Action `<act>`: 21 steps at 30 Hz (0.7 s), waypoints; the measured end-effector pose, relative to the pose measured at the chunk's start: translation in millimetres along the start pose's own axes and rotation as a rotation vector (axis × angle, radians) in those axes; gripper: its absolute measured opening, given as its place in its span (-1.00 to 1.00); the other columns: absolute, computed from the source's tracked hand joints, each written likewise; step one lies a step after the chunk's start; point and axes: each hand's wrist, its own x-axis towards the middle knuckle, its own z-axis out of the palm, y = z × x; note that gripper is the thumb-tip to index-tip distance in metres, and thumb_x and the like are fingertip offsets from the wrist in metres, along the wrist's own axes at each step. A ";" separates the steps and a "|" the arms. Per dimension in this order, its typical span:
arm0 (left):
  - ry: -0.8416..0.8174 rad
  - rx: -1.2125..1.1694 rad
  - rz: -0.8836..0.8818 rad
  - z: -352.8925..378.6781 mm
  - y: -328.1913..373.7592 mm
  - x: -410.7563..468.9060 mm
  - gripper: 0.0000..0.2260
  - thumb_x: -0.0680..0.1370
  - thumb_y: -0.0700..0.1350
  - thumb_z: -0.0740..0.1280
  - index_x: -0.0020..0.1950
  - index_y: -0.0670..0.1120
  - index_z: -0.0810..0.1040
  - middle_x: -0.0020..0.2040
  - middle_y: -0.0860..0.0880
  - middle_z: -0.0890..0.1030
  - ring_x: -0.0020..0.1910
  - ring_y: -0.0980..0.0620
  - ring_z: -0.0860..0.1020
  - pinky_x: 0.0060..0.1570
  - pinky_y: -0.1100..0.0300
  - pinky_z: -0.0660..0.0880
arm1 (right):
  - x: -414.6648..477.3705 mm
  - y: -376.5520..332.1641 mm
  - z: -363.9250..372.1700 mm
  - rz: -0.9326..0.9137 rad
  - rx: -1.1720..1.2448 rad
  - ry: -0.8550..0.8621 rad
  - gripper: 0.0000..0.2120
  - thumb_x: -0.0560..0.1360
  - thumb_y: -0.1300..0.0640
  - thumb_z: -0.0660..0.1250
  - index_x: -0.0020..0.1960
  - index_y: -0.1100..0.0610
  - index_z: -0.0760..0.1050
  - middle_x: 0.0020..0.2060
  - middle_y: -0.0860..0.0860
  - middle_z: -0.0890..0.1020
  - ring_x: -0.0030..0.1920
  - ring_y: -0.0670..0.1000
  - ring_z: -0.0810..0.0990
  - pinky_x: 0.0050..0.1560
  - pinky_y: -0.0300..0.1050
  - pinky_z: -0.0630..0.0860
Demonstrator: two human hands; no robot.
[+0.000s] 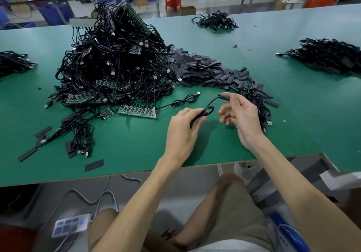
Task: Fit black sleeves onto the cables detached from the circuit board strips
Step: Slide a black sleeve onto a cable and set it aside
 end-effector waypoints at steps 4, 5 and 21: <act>0.072 -0.214 -0.123 -1.0 2.9 7.1 -0.87 0.58 -0.10 0.44 0.12 0.01 0.69 -0.05 0.10 0.62 -0.07 0.17 0.55 -0.13 0.26 0.46 | 0.2 1.5 0.6 0.037 -0.093 -0.017 -0.75 0.73 0.12 0.15 0.27 0.23 0.49 -0.29 0.09 0.67 -0.40 0.04 0.59 -0.41 -0.19 0.42; 0.082 -0.229 -0.140 -2.2 4.2 11.1 -0.87 0.58 -0.10 0.45 0.11 0.02 0.70 -0.08 0.04 0.60 -0.10 0.15 0.53 -0.13 0.18 0.50 | -0.2 2.0 2.2 0.035 -0.166 -0.047 -0.79 0.72 0.17 0.18 0.26 0.22 0.51 -0.29 0.08 0.68 -0.39 0.04 0.60 -0.39 -0.19 0.43; -0.324 -0.382 -0.240 55.9 80.1 105.5 -0.73 0.59 0.00 0.44 -0.07 -0.23 0.66 -0.20 -0.10 0.61 -0.16 -0.01 0.56 0.09 0.01 0.59 | 0.0 2.3 14.0 0.011 -0.779 -0.208 -0.75 0.49 0.37 0.29 -0.25 0.06 0.46 -0.53 -0.18 0.54 -0.46 -0.30 0.53 -0.37 -0.46 0.36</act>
